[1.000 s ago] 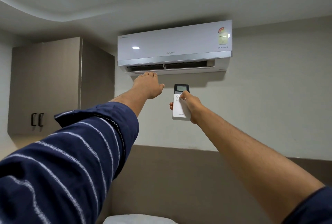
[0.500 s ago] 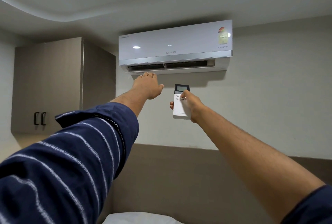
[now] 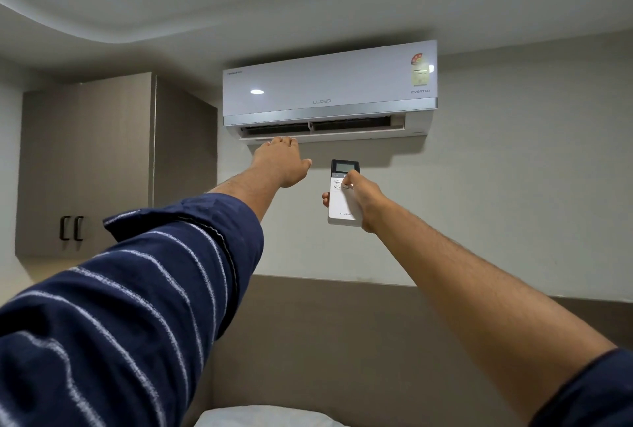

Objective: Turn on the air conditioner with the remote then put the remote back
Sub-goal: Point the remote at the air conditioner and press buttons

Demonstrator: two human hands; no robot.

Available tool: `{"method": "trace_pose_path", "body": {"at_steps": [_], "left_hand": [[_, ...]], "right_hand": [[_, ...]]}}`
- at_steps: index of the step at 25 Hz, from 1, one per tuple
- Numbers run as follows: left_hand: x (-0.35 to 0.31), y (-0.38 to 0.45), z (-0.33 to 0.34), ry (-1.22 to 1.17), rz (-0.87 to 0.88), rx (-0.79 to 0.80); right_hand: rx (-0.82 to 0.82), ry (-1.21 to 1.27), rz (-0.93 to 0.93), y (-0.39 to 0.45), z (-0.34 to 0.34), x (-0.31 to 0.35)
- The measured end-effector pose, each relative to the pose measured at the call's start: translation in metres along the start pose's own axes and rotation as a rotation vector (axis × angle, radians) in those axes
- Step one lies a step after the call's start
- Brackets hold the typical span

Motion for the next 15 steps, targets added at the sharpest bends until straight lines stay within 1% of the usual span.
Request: {"method": "trace_pose_path", "body": {"at_steps": [15], "left_hand": [[0.0047,0.0025,0.0040,0.017,0.003,0.010]], "right_hand": [[0.013,0.022,0.034,0.0028,0.0041,-0.0043]]}}
Point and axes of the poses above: each hand's wrist, its own y-axis towards the middle knuckle, its own z-axis out of the palm, x = y × z, the point moved 9 cm from there along y, towards the middle knuckle, and after that the axes turned 6 degrees about -x, right-handed, at the moved point
